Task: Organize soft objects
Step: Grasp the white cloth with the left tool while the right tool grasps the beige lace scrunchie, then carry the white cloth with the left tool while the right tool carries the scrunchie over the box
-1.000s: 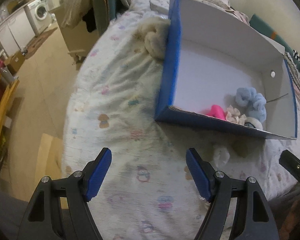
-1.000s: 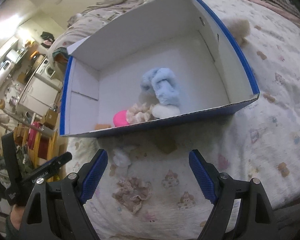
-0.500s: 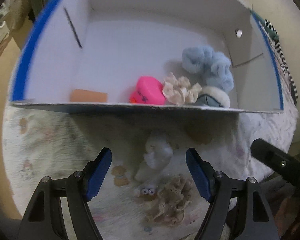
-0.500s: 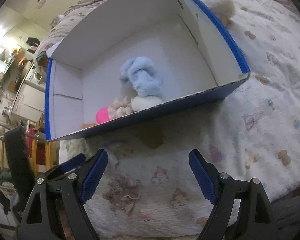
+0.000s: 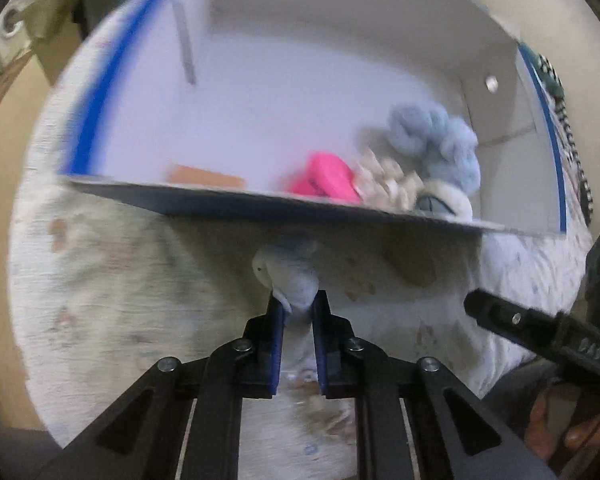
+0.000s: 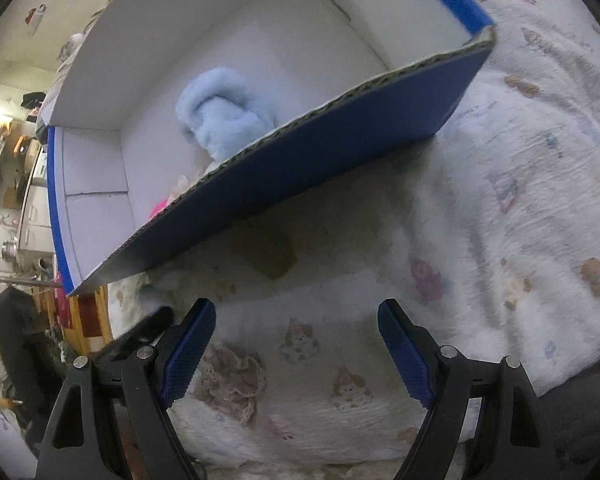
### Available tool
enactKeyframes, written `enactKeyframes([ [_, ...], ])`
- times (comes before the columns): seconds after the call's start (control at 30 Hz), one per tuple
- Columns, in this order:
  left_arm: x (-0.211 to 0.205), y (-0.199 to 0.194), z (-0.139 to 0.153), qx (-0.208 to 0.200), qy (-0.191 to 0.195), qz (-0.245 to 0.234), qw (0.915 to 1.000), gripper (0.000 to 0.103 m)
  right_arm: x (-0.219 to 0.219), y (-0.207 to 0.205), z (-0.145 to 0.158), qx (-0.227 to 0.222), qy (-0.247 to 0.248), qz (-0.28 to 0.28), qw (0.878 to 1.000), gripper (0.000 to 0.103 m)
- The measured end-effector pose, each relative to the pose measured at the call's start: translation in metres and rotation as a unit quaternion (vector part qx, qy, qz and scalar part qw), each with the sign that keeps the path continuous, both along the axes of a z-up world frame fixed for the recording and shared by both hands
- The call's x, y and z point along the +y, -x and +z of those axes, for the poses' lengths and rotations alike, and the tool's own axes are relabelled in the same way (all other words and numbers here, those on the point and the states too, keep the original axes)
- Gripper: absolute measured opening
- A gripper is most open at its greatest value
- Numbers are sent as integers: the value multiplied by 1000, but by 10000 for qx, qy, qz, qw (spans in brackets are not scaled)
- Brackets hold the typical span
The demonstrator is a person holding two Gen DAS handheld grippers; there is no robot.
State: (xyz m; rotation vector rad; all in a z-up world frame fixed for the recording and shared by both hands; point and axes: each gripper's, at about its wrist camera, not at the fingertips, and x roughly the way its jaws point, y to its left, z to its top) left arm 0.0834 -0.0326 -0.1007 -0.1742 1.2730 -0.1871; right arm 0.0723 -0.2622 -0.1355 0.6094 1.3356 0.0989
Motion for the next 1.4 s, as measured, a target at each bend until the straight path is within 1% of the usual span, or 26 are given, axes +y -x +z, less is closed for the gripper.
enactKeyframes([
  [0.07, 14, 4, 7, -81, -37, 174, 9998, 13, 5, -1, 0, 2, 7, 101, 9999, 88],
  [0.13, 26, 8, 13, -154, -79, 325, 9993, 12, 12, -1, 1, -30, -106, 279, 9996, 88],
  [0.2, 38, 12, 19, -244, -137, 438, 9986, 12, 25, 0, 2, -55, -247, 587, 9980, 88],
  [0.3, 48, 18, 25, -370, -267, 511, 9977, 12, 52, 3, 3, -45, -351, 1194, 9922, 88],
  [0.37, 53, 21, 25, -386, -291, 521, 9975, 12, 70, 6, 1, -34, -235, 1553, 9876, 88],
  [0.47, 57, 23, 24, -336, -260, 538, 9976, 13, 90, 8, -7, 42, -2, 1872, 9823, 88],
  [0.5, 57, 24, 23, -325, -254, 539, 9977, 13, 95, 7, -10, 83, 98, 1954, 9806, 84],
  [0.53, 55, 23, 23, -328, -261, 532, 9977, 13, 101, 7, -13, 100, 210, 2042, 9787, 66],
  [0.57, 53, 22, 23, -336, -277, 516, 9977, 12, 108, 6, -15, 71, 293, 2131, 9766, 55],
  [0.6, 52, 22, 23, -349, -302, 498, 9977, 12, 112, 9, -13, 9, 376, 2202, 9747, 35],
  [0.63, 51, 22, 23, -366, -331, 485, 9976, 12, 114, 9, -12, -51, 455, 2254, 9732, 27],
  [0.67, 50, 21, 23, -376, -351, 477, 9975, 12, 115, 9, -9, -100, 488, 2271, 9726, 23],
  [0.7, 49, 21, 22, -377, -365, 473, 9975, 12, 113, 9, -7, -158, 519, 2244, 9730, 15],
  [0.83, 51, 21, 22, -363, -333, 515, 9975, 12, 102, 13, 5, -478, 457, 2096, 9755, 14],
  [0.9, 51, 22, 23, -398, -364, 515, 9972, 12, 96, 14, 17, -757, 474, 1994, 9758, 14],
  [0.97, 50, 23, 23, -418, -406, 502, 9970, 12, 91, 13, 27, -918, 513, 1877, 9766, 14],
  [1.07, 51, 25, 24, -427, -450, 532, 9967, 12, 88, 12, 24, -849, 482, 1834, 9782, 14],
  [1.17, 54, 29, 29, -487, -441, 588, 9961, 12, 86, 14, 30, -946, 444, 1817, 9778, 14],
  [1.23, 55, 34, 38, -624, -482, 597, 9951, 12, 88, 15, 32, -993, 383, 1829, 9774, 14],
  [1.27, 56, 36, 41, -678, -489, 604, 9947, 12, 82, 18, 34, -1021, 361, 1809, 9775, 14],
  [1.4, 55, 47, 60, -936, -523, 606, 9924, 12, 74, 23, 50, -1206, 222, 1715, 9775, 14],
])
